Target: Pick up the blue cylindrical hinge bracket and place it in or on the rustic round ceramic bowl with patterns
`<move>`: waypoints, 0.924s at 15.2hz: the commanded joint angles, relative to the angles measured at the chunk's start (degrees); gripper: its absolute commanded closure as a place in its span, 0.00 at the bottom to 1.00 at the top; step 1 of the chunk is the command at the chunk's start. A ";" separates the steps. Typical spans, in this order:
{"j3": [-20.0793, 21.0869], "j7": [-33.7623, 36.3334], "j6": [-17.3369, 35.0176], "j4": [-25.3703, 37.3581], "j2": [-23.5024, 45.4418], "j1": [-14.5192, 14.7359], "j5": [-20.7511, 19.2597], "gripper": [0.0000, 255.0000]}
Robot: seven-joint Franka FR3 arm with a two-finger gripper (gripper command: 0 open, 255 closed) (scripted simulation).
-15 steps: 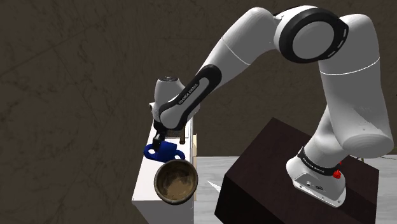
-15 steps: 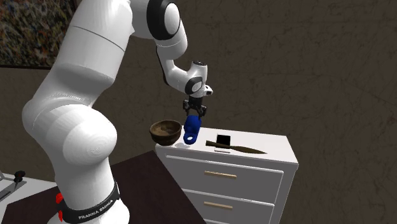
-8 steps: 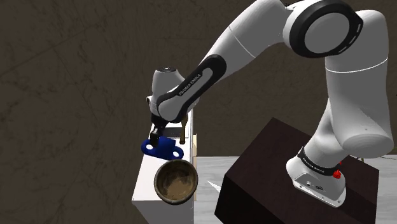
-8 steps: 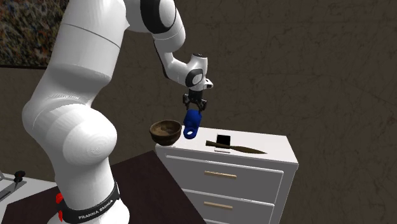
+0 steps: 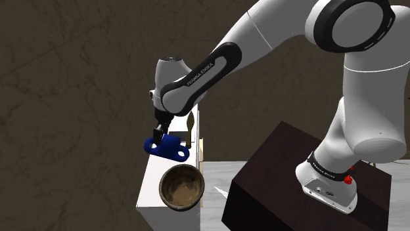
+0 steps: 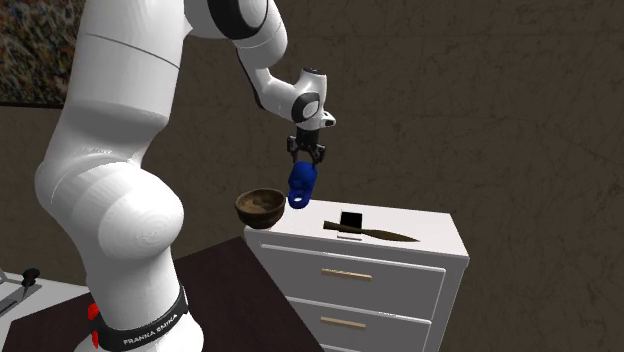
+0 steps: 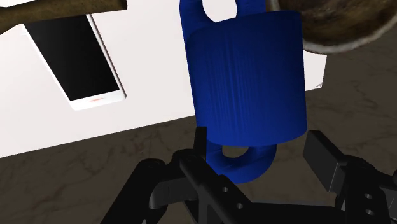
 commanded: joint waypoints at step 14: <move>2.31 8.39 -2.27 -8.62 -12.45 4.70 -0.25 1.00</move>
